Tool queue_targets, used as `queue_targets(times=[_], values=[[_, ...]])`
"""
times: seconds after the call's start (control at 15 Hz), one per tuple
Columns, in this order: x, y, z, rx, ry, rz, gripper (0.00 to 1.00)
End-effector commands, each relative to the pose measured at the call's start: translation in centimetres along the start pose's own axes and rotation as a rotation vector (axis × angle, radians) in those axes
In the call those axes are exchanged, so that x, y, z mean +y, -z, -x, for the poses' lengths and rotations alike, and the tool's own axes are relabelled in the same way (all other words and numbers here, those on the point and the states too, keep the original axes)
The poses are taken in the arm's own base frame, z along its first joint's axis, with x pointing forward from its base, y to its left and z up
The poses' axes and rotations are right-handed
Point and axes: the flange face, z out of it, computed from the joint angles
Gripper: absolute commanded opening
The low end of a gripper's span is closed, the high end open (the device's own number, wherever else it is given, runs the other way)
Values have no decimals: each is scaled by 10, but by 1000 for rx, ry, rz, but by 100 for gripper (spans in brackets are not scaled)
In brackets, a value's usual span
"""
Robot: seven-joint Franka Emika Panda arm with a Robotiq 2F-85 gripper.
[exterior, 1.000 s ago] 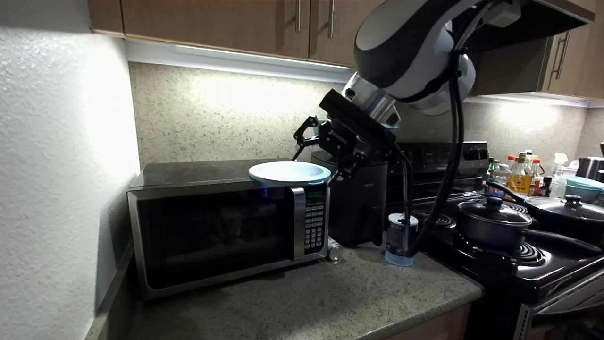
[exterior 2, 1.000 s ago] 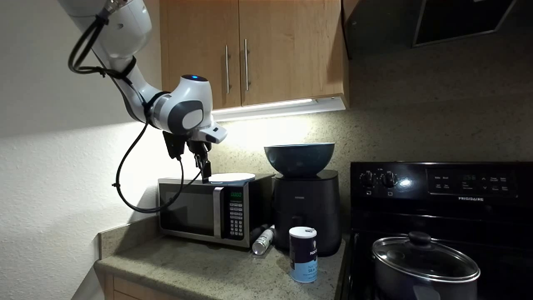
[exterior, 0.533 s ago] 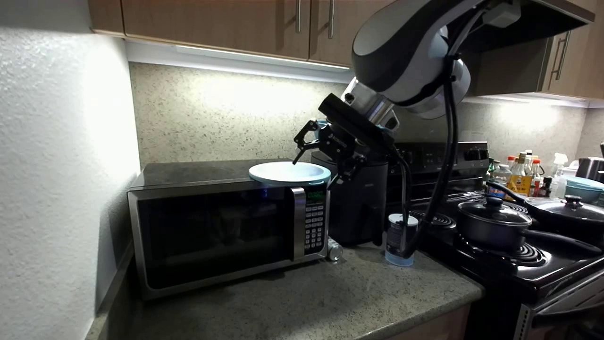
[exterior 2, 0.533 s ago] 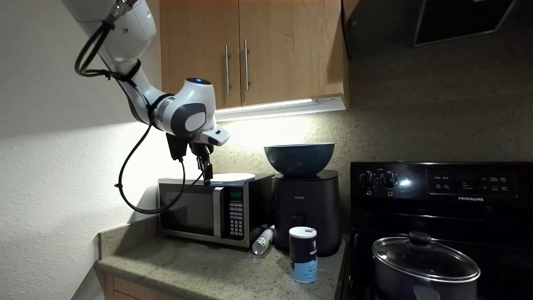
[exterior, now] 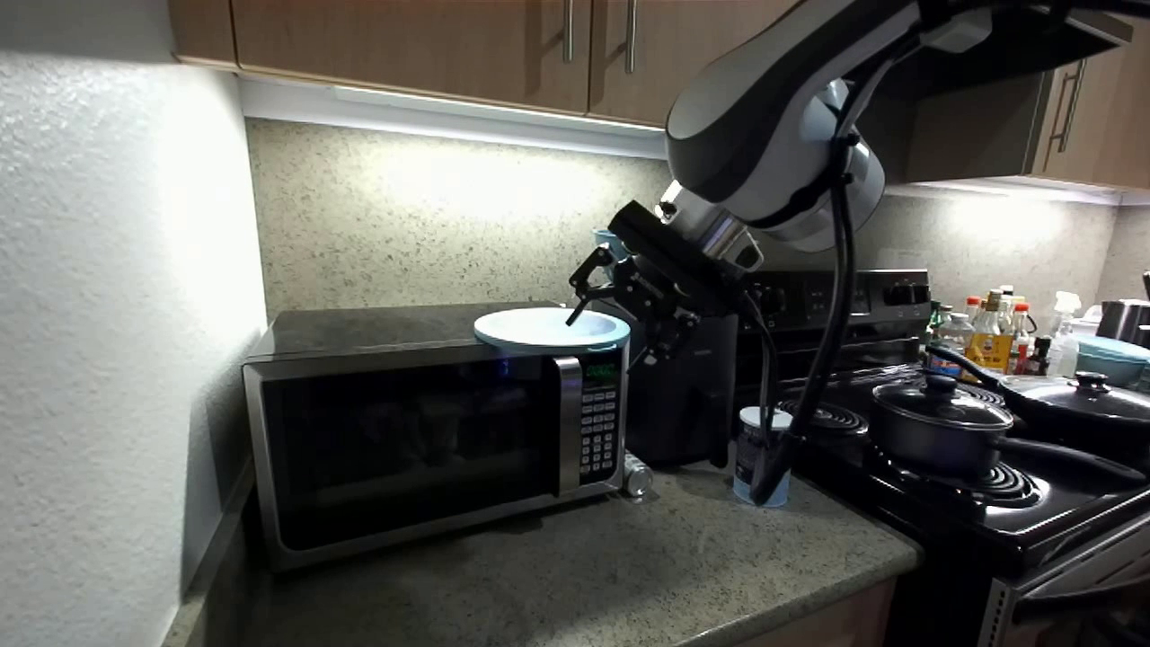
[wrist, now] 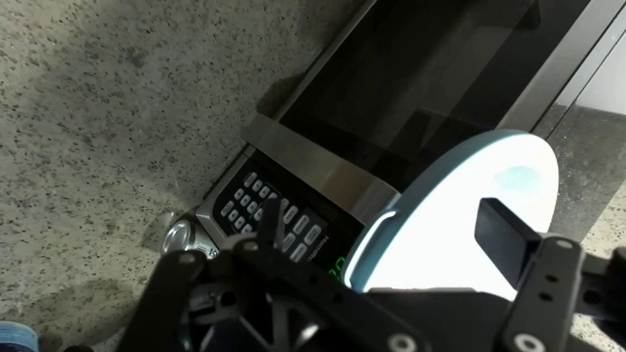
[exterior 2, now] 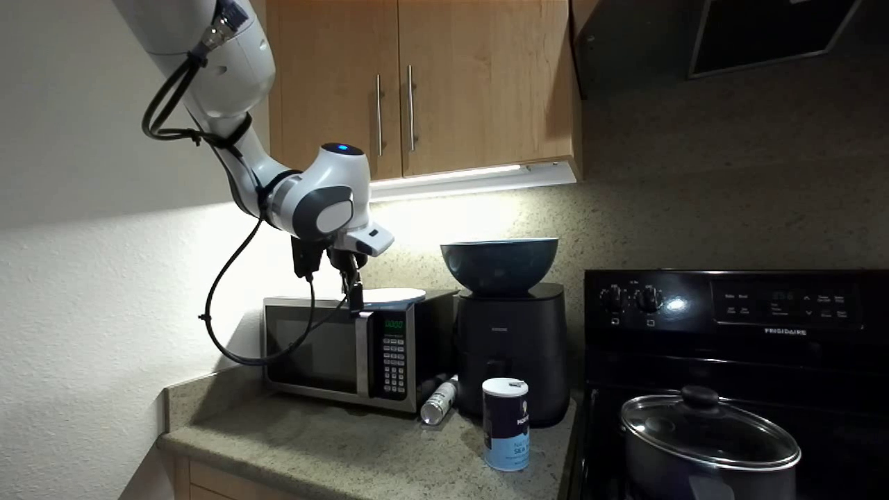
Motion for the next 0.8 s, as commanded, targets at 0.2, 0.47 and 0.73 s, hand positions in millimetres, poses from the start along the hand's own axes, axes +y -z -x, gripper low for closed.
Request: queue_targets(times=[0.2,0.47,0.73], values=[[0,-10,-4,18,15,-11,100],[0,-19,-4,25,28,-12,100],[-4,-22,-4,54,62,-34,67]])
